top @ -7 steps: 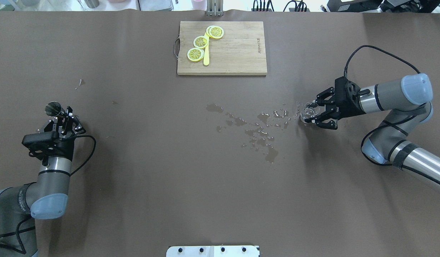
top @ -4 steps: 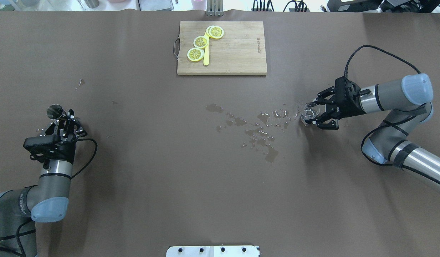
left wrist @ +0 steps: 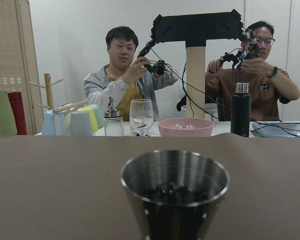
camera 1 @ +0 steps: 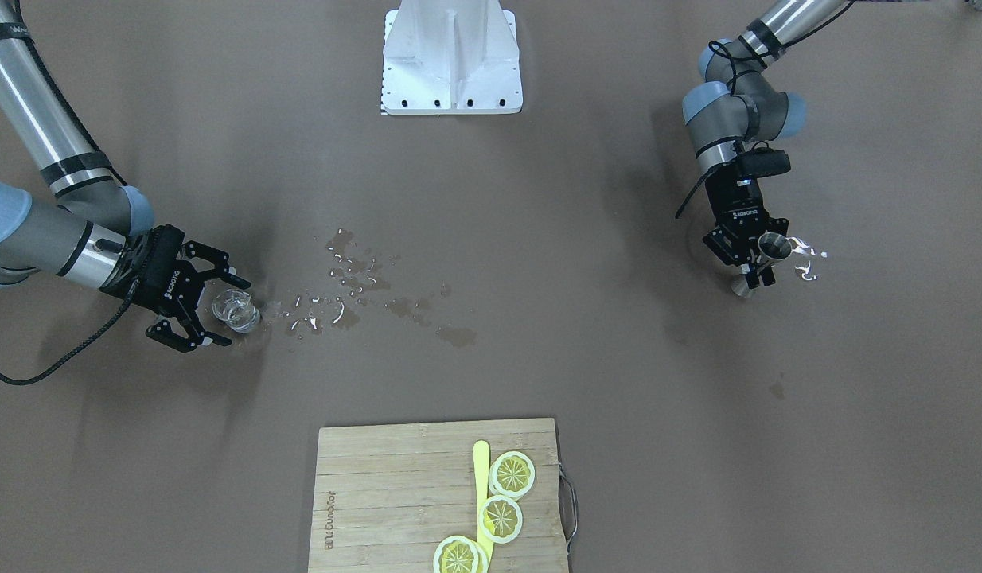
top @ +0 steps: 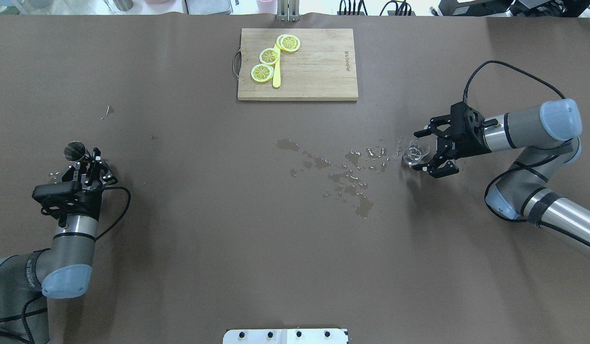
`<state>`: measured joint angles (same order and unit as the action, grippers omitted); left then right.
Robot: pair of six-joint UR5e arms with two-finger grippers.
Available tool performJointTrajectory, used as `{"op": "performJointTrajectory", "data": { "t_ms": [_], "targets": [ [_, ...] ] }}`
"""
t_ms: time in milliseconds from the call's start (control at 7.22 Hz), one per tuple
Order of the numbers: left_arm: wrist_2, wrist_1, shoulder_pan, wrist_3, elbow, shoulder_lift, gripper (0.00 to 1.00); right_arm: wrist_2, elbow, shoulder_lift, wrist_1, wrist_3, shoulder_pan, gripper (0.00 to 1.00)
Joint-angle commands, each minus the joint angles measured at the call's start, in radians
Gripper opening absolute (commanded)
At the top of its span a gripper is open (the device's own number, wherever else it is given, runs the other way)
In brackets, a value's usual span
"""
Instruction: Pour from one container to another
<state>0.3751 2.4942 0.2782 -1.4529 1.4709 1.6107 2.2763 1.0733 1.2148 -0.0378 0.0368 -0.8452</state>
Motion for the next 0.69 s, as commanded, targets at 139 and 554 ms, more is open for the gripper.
{"op": "performJointTrajectory", "data": {
  "t_ms": [139,554],
  "targets": [
    [0.001,0.0,-0.01,-0.001,-0.01,0.0,0.54,0.0,0.01,-0.001,-0.013,0.041,-0.002,1.0],
    [-0.011,0.002,-0.014,0.0,0.008,-0.012,0.99,0.02,0.031,-0.005,-0.016,0.08,-0.021,1.0]
  ]
}}
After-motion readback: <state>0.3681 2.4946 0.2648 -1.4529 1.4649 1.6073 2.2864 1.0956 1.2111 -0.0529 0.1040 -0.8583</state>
